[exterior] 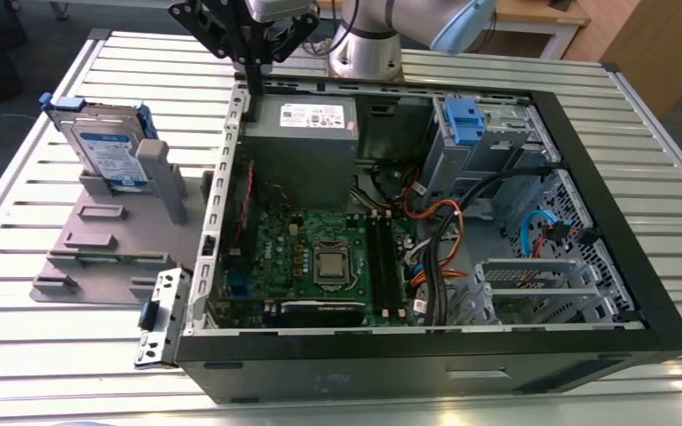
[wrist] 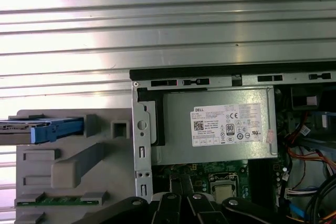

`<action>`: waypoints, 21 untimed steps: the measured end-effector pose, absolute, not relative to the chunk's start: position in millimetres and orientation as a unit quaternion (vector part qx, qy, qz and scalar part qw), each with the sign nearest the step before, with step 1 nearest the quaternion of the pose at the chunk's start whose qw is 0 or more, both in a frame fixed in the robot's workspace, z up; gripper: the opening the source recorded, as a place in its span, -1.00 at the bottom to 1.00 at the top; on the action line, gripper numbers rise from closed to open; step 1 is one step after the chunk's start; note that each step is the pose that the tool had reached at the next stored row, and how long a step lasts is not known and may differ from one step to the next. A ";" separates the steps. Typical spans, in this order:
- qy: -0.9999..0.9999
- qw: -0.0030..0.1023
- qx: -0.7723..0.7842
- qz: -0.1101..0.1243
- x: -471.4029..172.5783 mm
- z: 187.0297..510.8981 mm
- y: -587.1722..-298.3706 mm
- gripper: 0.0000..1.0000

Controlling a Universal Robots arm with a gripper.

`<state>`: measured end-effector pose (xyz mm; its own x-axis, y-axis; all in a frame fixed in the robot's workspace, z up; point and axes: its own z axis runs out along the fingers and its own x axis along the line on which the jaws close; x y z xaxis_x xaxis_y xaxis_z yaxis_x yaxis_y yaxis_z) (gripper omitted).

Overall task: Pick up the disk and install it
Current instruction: 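Reach for the disk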

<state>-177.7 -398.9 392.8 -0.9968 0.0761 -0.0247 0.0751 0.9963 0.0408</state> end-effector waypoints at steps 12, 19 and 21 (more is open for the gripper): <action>0.999 0.013 0.038 0.020 -181.4 392.8 -398.9 -0.79; 0.999 0.013 0.038 0.020 -183.5 392.8 -398.9 -0.79; 0.999 0.013 0.038 0.020 -184.3 392.7 -398.9 -0.79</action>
